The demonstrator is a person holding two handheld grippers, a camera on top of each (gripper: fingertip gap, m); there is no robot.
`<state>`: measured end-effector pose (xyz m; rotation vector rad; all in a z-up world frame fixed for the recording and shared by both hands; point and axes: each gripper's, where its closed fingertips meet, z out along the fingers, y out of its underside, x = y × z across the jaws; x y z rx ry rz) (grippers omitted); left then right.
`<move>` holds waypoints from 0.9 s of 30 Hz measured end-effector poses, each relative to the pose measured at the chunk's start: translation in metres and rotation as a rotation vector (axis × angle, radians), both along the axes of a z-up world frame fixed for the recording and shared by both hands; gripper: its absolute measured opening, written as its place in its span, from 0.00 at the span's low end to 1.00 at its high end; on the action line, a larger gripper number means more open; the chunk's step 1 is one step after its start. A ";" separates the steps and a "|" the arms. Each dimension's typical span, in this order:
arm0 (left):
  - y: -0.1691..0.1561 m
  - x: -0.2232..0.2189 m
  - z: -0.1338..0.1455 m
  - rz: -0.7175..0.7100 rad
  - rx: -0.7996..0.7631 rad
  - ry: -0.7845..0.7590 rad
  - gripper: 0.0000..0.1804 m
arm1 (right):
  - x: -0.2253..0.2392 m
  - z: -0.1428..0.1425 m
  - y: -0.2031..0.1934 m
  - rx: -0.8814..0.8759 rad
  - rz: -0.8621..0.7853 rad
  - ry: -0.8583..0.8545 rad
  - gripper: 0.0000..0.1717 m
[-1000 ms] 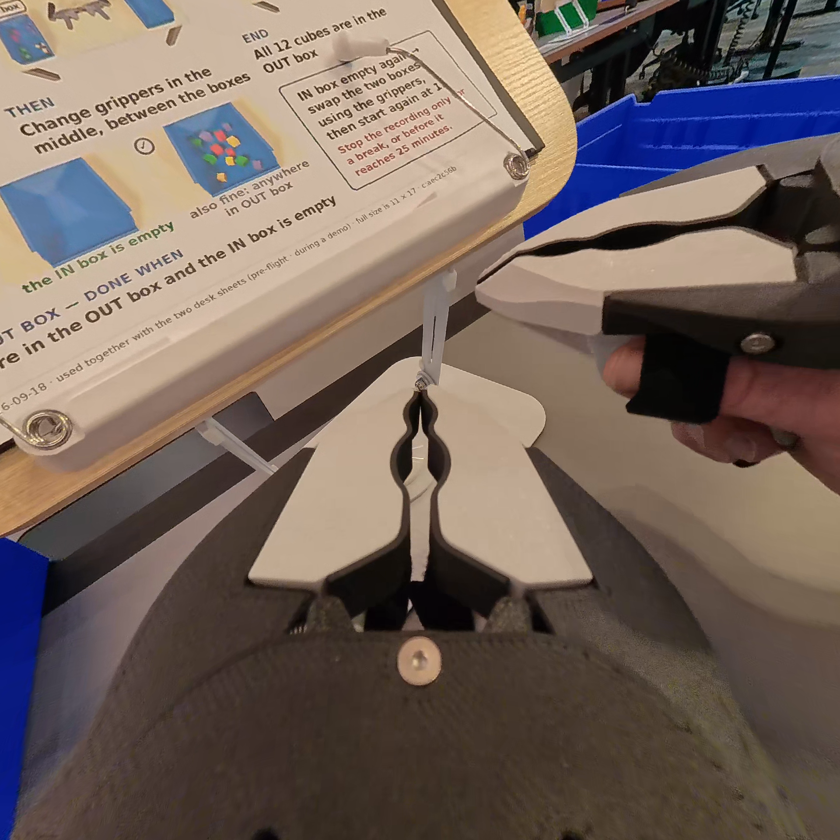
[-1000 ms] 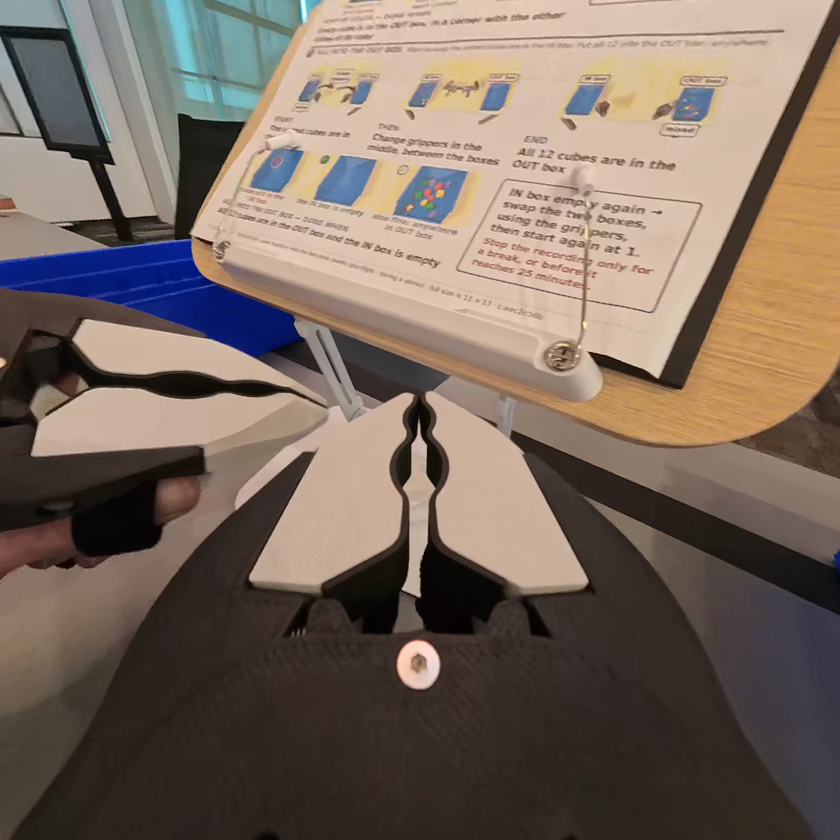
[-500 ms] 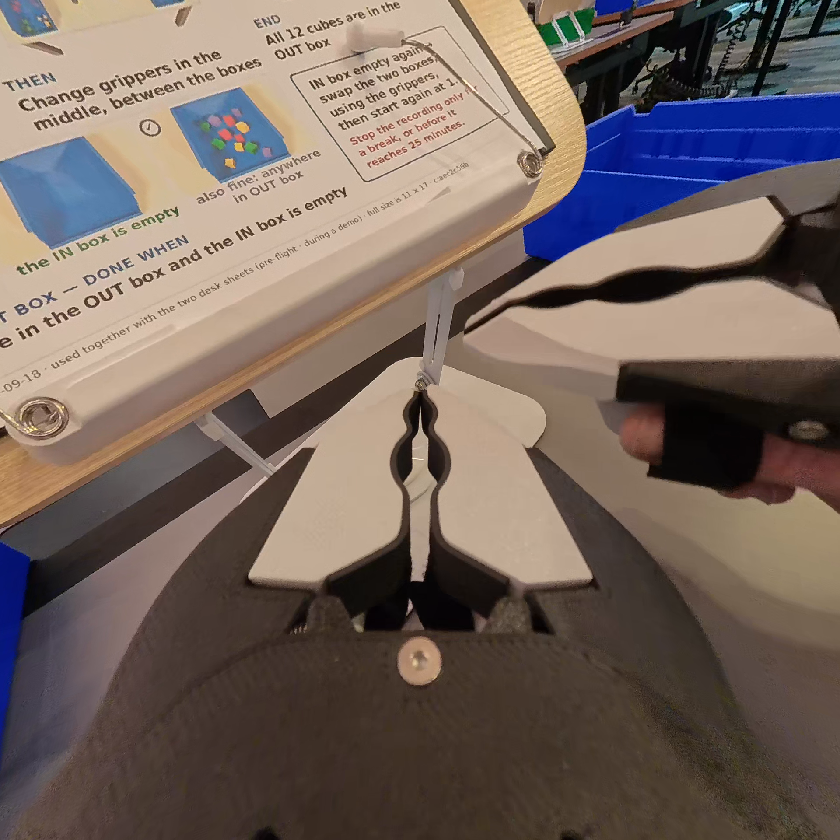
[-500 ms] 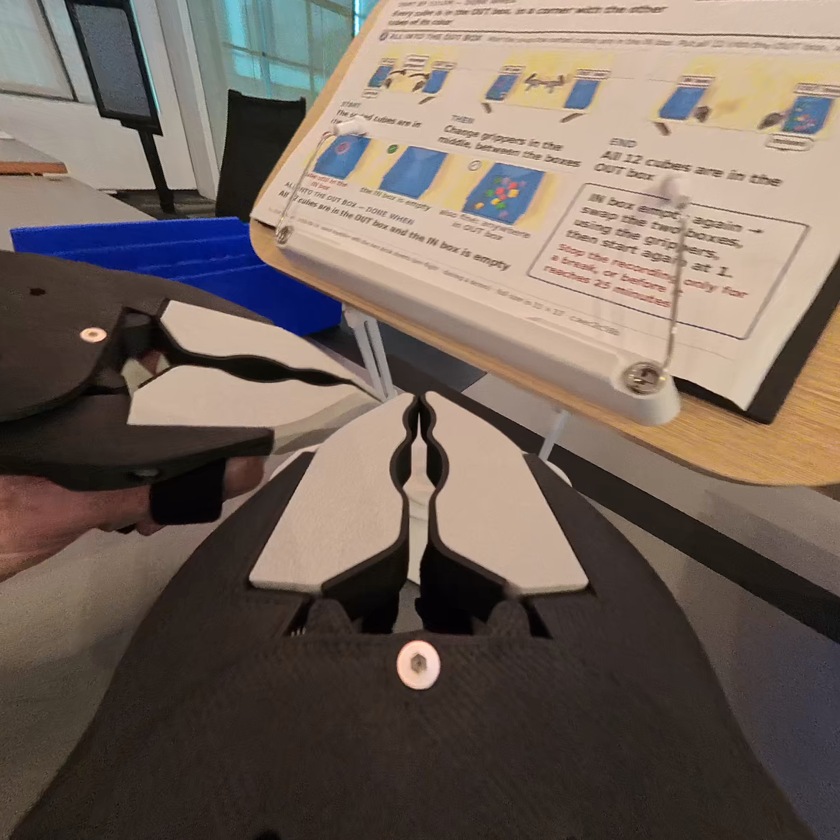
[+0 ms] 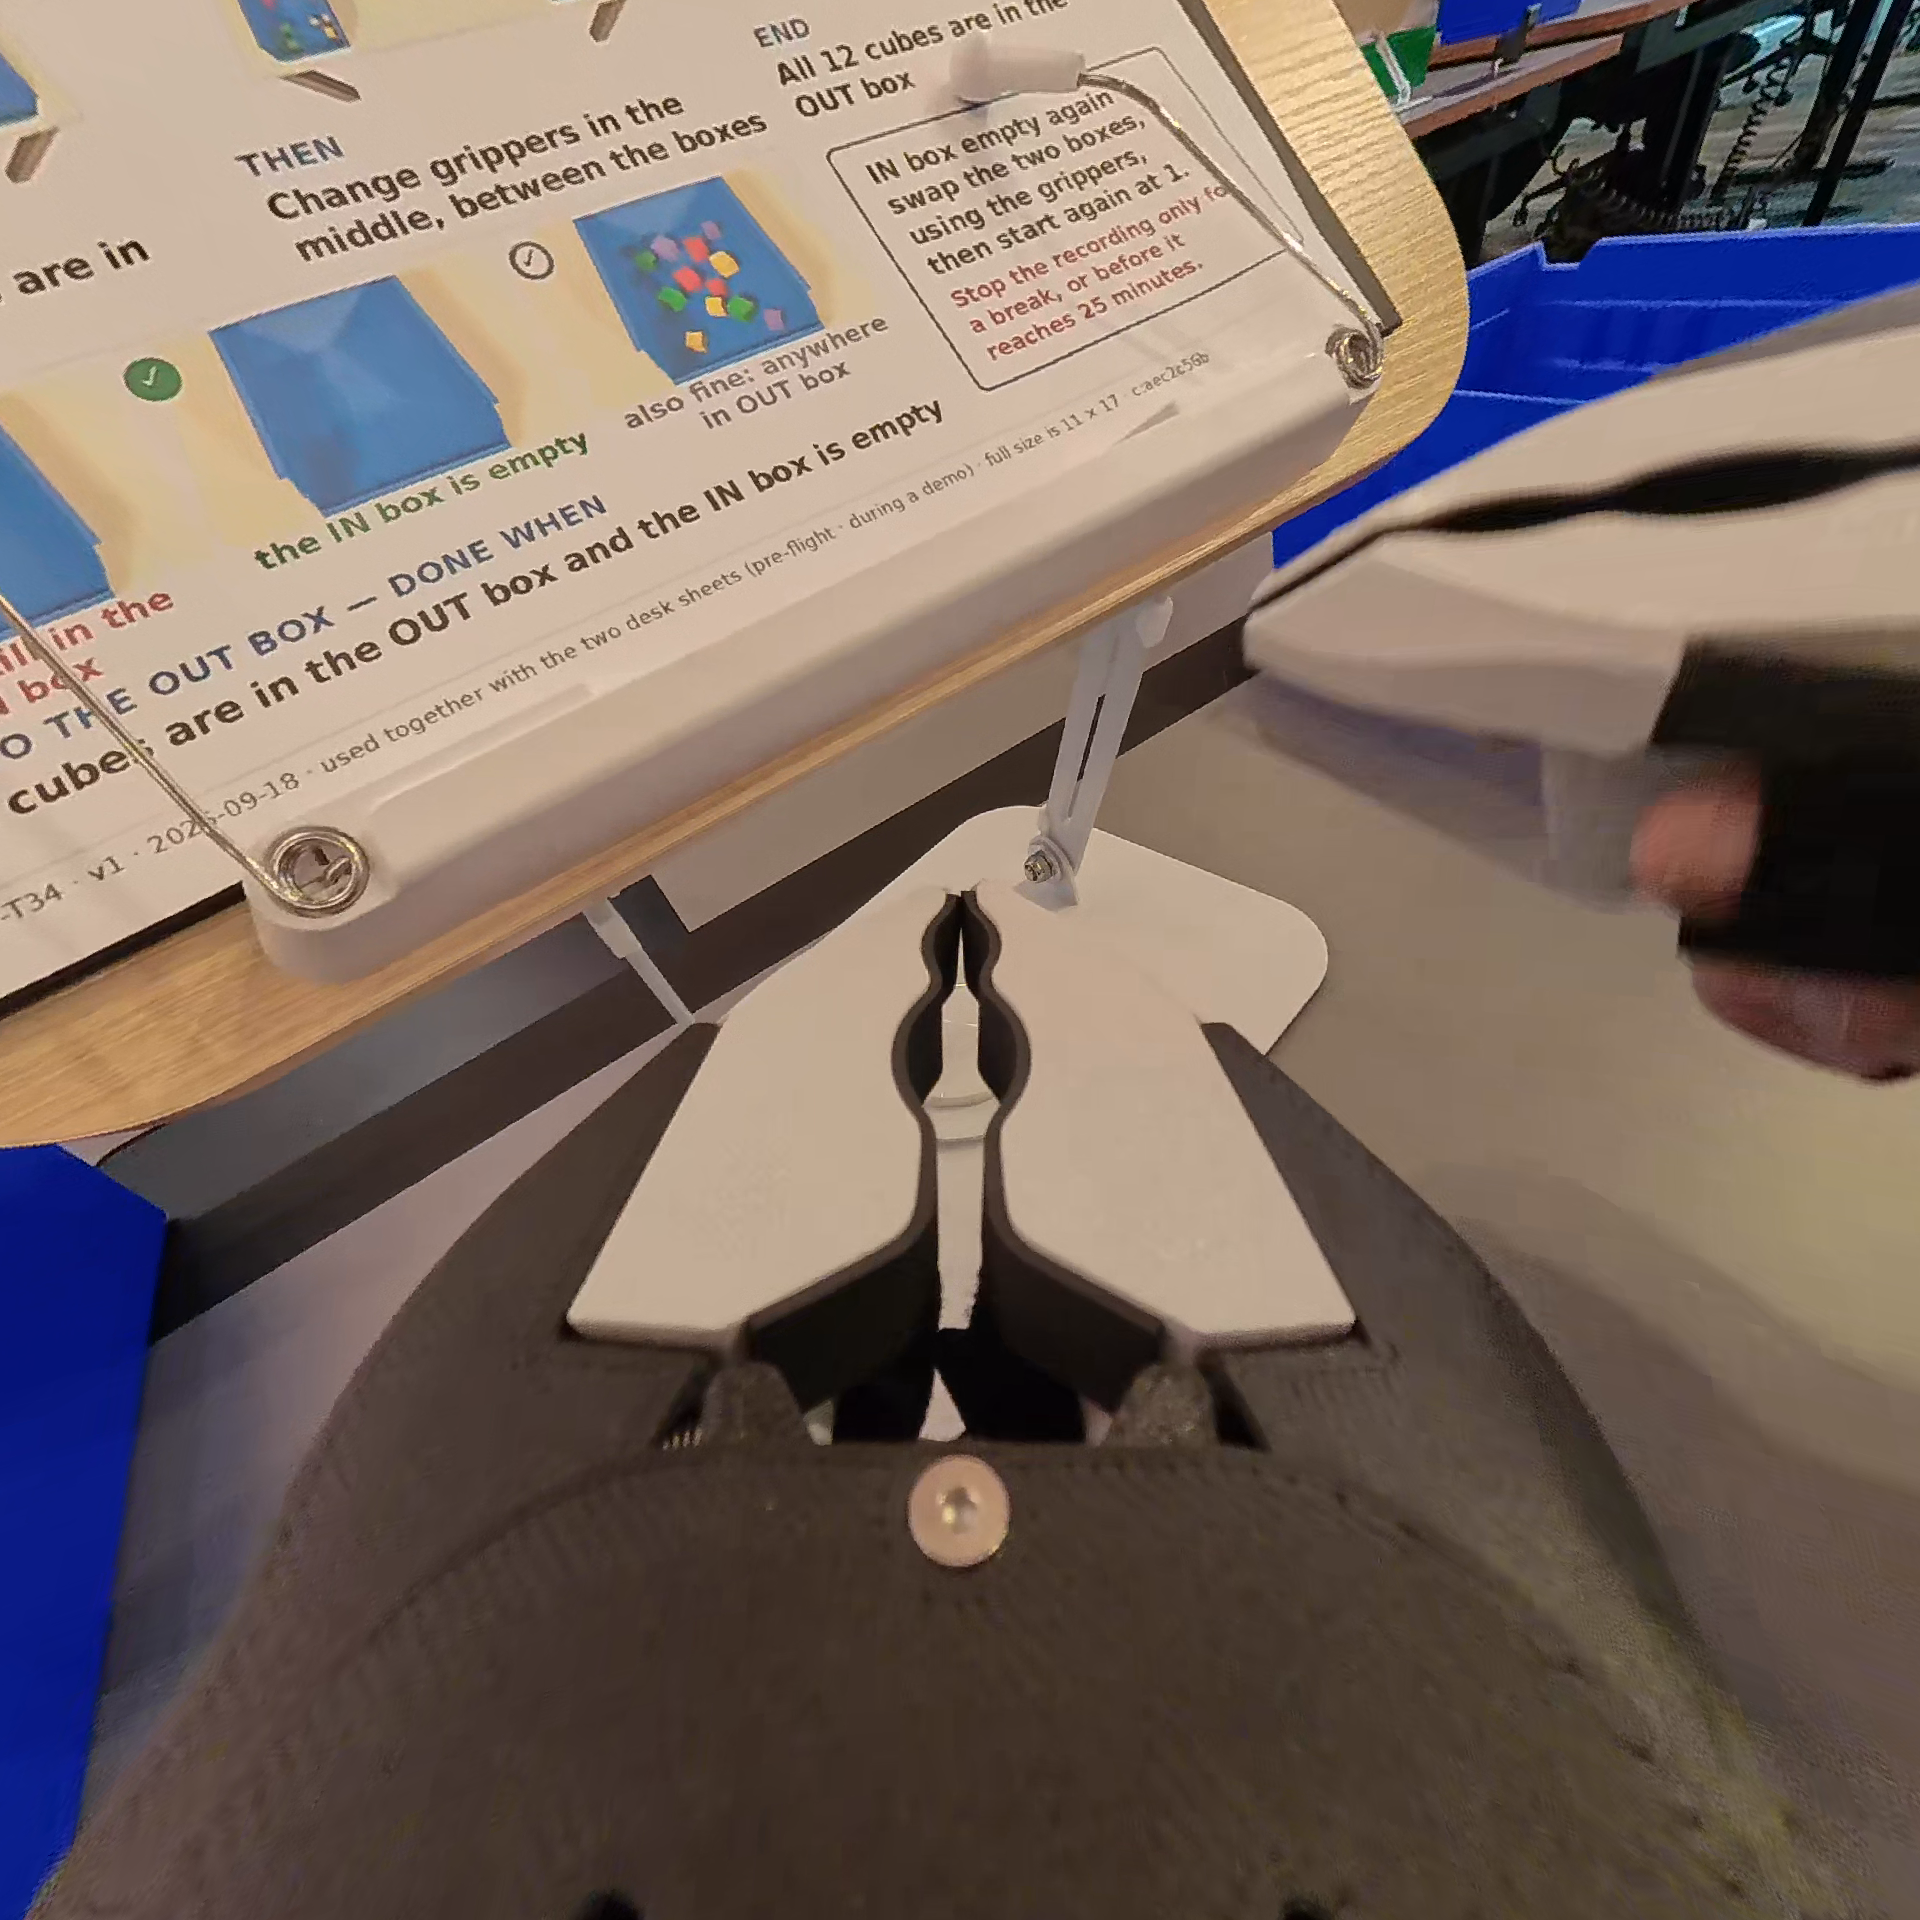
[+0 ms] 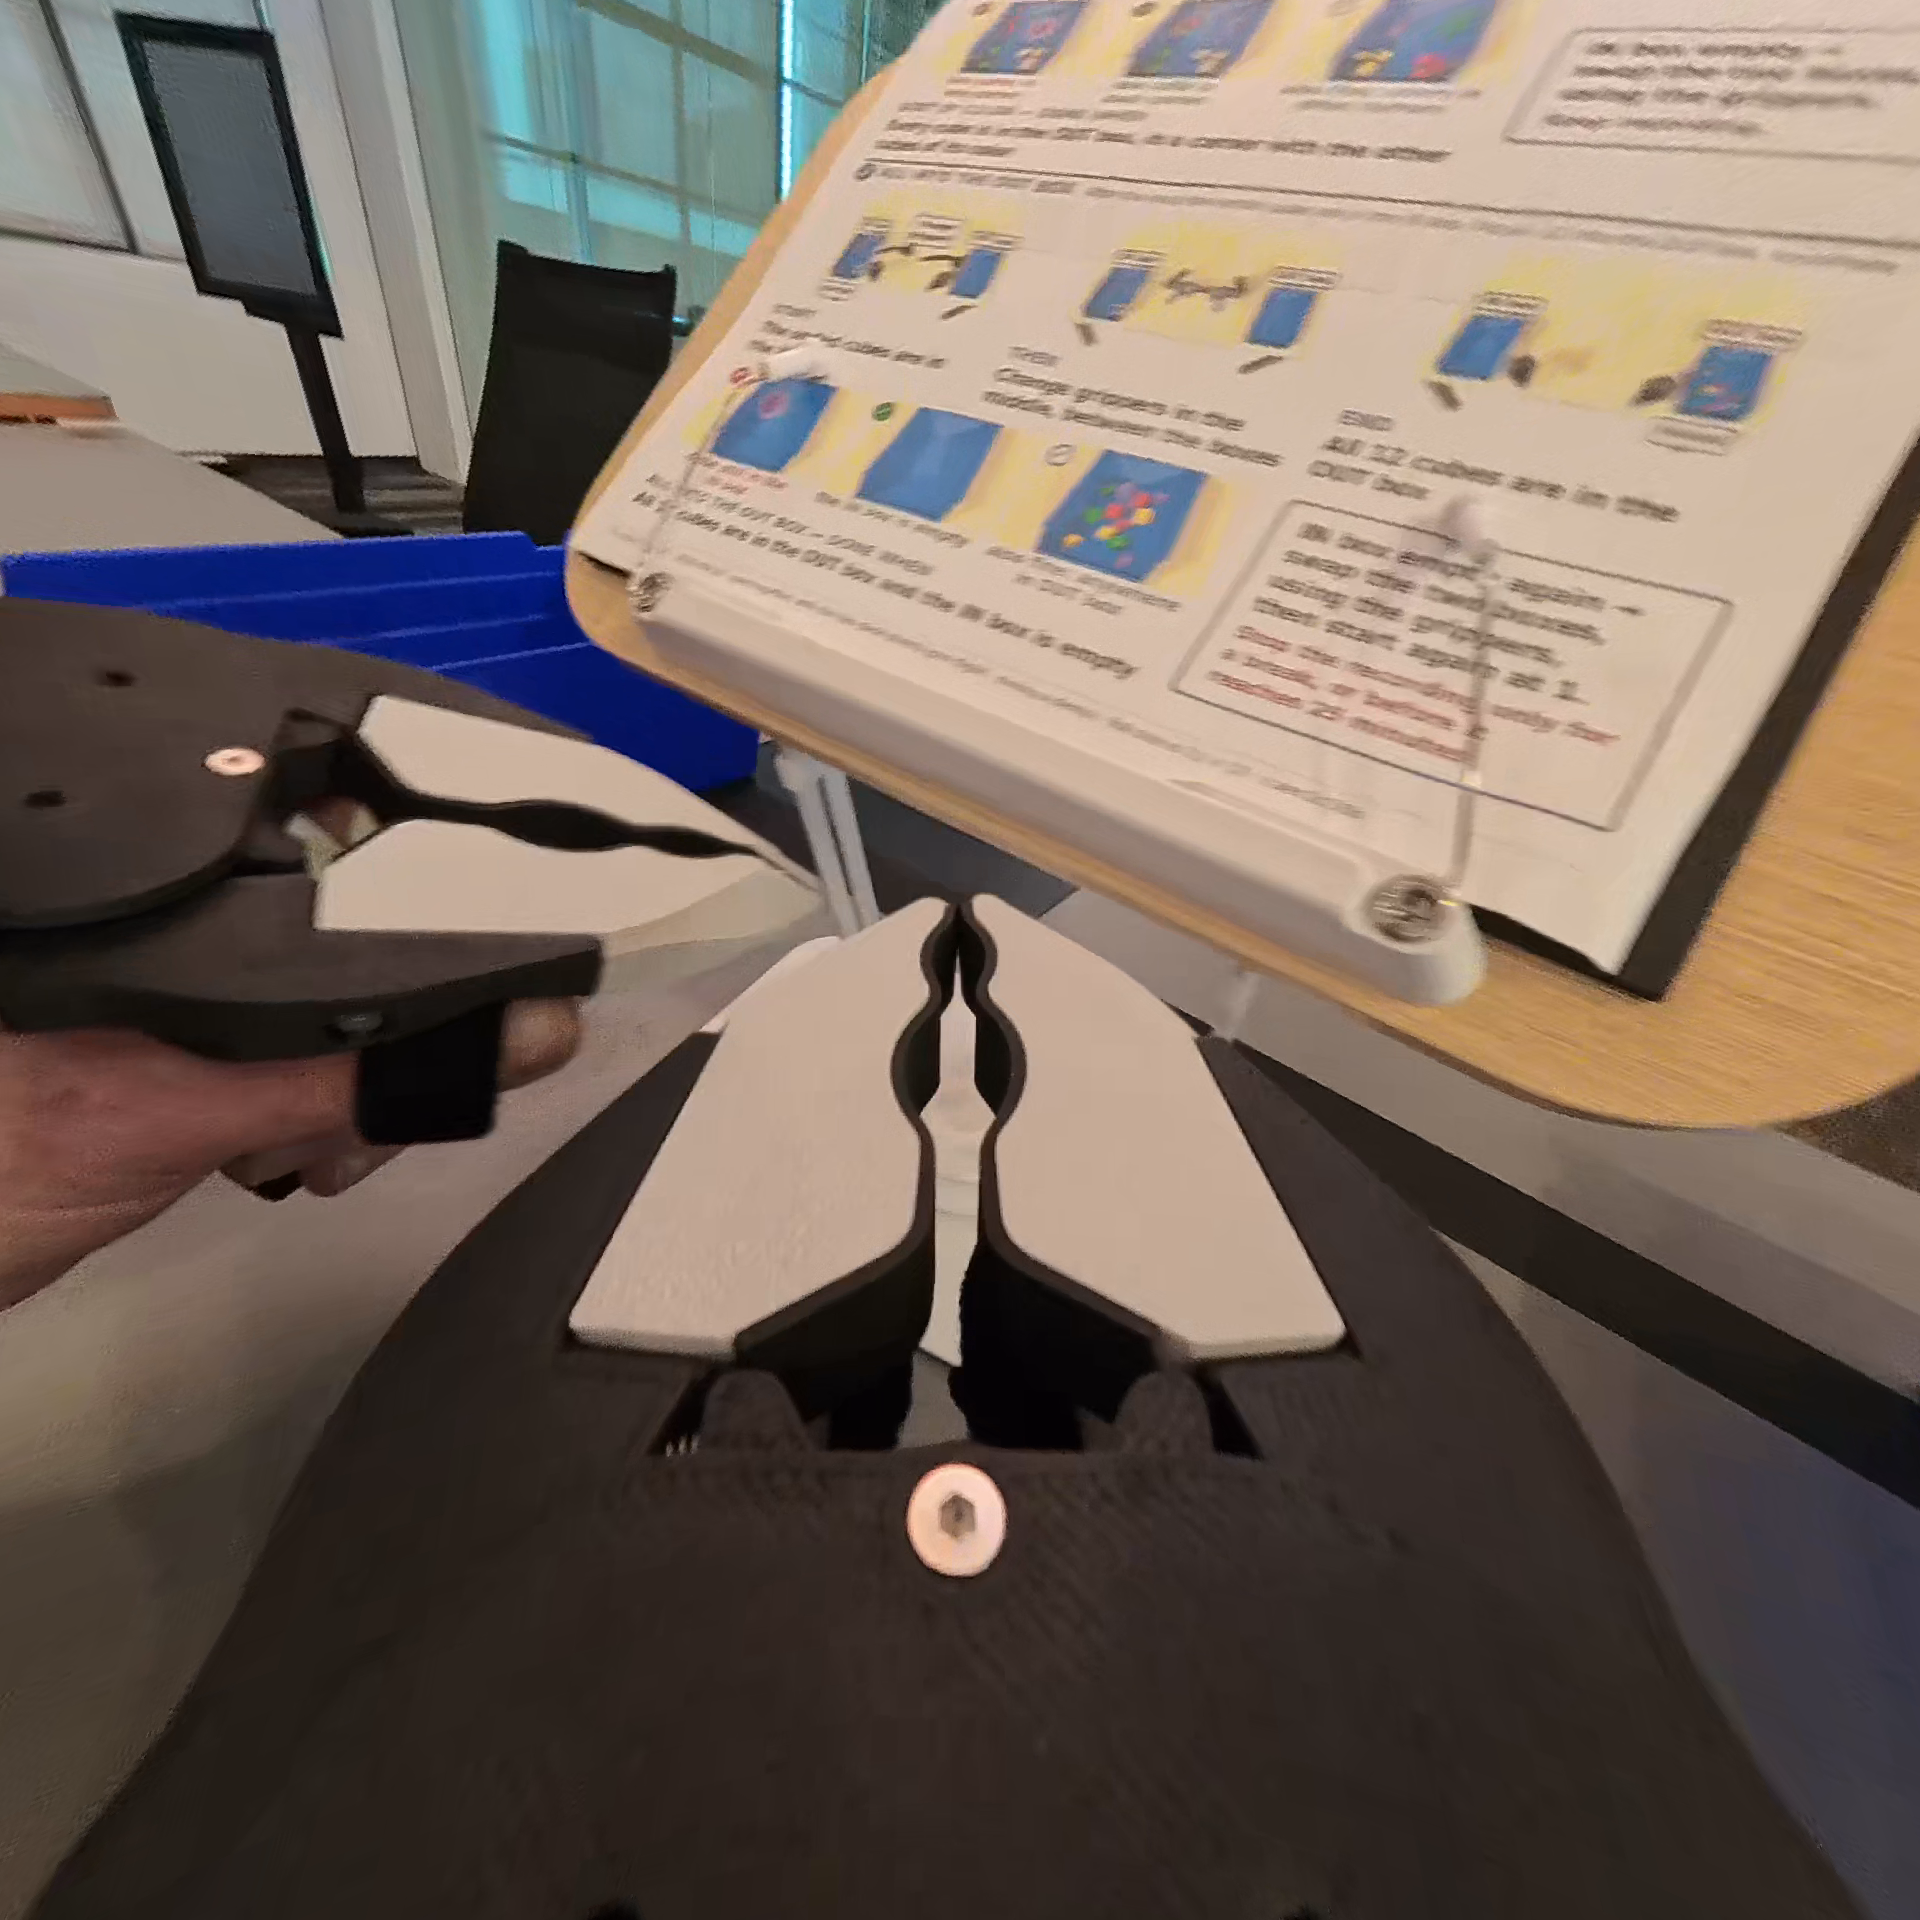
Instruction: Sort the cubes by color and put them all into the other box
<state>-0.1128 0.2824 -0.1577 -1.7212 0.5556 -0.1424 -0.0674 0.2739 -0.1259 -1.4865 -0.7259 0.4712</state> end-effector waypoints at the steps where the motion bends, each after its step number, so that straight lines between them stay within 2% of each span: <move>1: 0.000 -0.001 0.000 0.003 0.001 0.002 0.00 | 0.010 0.001 0.008 -0.014 -0.023 0.014 0.00; 4: 0.001 -0.003 -0.002 0.007 -0.003 -0.001 0.00 | 0.042 0.009 0.027 -0.025 -0.091 0.074 0.00; 8: 0.002 -0.003 -0.006 0.005 -0.011 0.005 0.00 | 0.075 0.018 0.044 0.013 -0.176 0.075 0.00; 17: 0.002 0.000 -0.009 -0.003 -0.011 0.013 0.00 | 0.121 0.041 0.052 0.017 -0.185 0.178 0.00; 27: 0.001 0.005 -0.016 -0.020 -0.020 0.029 0.00 | 0.157 0.036 0.066 -0.007 -0.210 0.185 0.00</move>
